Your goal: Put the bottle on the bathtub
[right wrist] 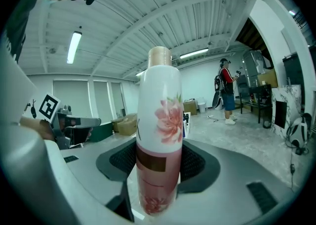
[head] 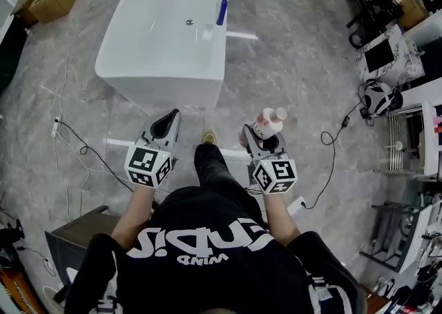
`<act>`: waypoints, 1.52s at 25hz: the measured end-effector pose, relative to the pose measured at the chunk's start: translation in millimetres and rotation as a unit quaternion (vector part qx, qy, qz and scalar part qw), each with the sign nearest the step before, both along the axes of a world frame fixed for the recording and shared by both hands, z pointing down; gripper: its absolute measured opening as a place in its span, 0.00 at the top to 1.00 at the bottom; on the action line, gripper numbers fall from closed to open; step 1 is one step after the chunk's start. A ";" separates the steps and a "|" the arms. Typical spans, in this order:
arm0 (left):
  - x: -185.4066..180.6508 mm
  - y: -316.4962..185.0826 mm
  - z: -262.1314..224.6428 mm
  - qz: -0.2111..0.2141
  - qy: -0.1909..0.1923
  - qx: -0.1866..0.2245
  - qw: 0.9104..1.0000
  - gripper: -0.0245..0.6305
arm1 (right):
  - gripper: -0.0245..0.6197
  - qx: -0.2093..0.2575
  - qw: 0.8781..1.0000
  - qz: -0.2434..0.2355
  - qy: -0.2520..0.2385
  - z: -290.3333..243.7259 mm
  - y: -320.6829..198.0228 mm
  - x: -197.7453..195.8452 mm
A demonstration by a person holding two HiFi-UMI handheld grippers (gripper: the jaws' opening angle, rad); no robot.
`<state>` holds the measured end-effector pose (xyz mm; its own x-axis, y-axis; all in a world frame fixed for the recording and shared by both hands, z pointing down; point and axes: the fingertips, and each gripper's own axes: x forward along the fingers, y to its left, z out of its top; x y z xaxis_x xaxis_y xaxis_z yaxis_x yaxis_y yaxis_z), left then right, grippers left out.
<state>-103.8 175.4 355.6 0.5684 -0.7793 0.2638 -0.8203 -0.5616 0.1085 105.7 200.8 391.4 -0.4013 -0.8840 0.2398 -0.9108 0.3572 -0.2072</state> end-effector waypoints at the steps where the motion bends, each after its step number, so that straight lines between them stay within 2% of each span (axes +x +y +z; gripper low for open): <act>1: 0.8 -14.9 -2.5 -0.001 -0.001 0.001 1.000 0.95 | 0.57 0.000 1.000 -0.002 0.000 -2.6 -14.7 0.4; 9: 18.9 -128.5 -11.5 -0.002 -0.005 -0.001 1.000 0.95 | 0.57 0.000 1.000 -0.014 0.002 -12.3 -129.6 12.5; 16: 36.3 -205.6 -21.9 -0.007 0.007 0.015 1.000 0.95 | 0.57 0.017 0.999 -0.029 0.002 -21.5 -205.0 21.8; 27: 33.9 -275.3 -14.7 0.021 0.000 -0.001 1.000 0.95 | 0.57 0.009 1.000 -0.004 -0.001 -15.4 -268.5 9.2; 38: 28.8 -343.5 21.2 0.055 -0.010 -0.027 0.998 0.95 | 0.57 -0.011 1.000 0.020 0.003 18.6 -334.4 -5.1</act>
<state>-75.0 -168.1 376.8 0.6439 -0.6968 0.3160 -0.7563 -0.6422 0.1249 100.6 -133.6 410.0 -0.3643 -0.8938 0.2615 -0.9255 0.3161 -0.2087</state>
